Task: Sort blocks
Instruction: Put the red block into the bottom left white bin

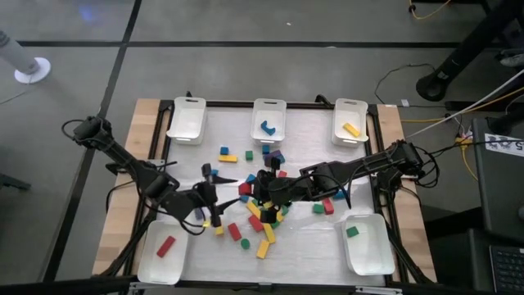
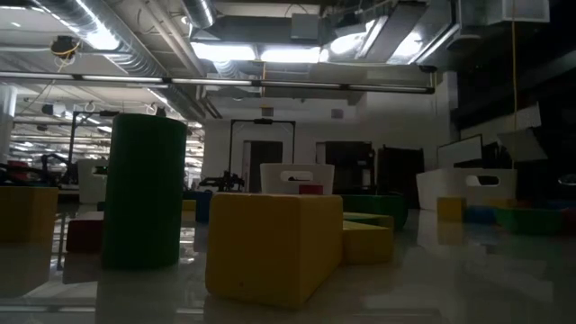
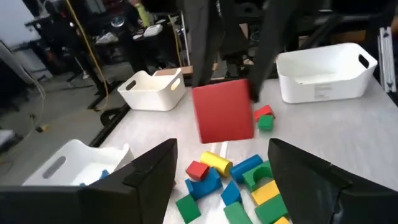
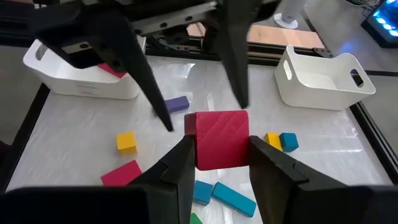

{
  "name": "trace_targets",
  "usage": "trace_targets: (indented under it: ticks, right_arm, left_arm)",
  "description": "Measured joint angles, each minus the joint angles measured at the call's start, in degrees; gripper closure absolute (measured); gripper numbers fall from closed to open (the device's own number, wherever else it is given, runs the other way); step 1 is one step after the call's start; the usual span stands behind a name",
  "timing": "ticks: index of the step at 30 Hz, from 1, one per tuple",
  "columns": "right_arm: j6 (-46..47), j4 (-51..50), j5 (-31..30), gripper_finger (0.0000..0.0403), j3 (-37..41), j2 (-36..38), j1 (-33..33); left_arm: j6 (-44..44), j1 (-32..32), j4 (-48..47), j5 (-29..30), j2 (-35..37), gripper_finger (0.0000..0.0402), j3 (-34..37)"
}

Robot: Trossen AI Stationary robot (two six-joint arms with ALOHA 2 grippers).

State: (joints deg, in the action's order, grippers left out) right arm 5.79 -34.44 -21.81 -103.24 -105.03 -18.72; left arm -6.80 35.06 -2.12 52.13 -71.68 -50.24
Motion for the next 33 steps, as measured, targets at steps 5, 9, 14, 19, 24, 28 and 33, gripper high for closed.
trace_targets:
  ticks: [5, 9, 14, 19, 24, 28, 33]
  right_arm:
    - [0.0, 0.1, 0.0, 0.0274, 0.0, 0.0, 0.0]
    - [-0.1, 0.1, 0.0, 0.0274, 0.0, 0.0, 0.0]
    - [-0.1, 0.1, 0.0, 0.0274, 0.0, 0.0, 0.0]
    - [-0.1, 0.1, 0.0, 0.0274, 0.0, 0.0, 0.0]
    - [-0.1, 0.1, 0.0, 0.0274, 0.0, 0.0, 0.0]
    - [-0.2, 0.1, 0.0, 0.0274, 0.0, 0.0, 0.0]
    - [-0.2, 0.1, 0.0, 0.0274, 0.0, 0.0, 0.0]
  left_arm:
    - [-2.2, -2.0, 0.0, -5.7, 0.0, 0.0154, 0.0]
    - [-2.2, -3.1, 0.2, -7.5, 0.0, 0.0154, 0.0]
    - [-2.2, -4.3, 2.5, -10.0, 0.0, 0.0153, 0.0]
    - [-2.2, -5.2, 3.3, -11.3, 0.0, 0.0153, 0.0]
    - [-2.2, -6.2, 3.3, -11.7, 0.0, 0.0153, 0.0]
    - [-2.2, -6.4, 3.3, -11.7, 0.0, 0.0165, 0.0]
    - [-2.2, -6.4, 3.3, -11.9, 0.0, 0.0213, 0.0]
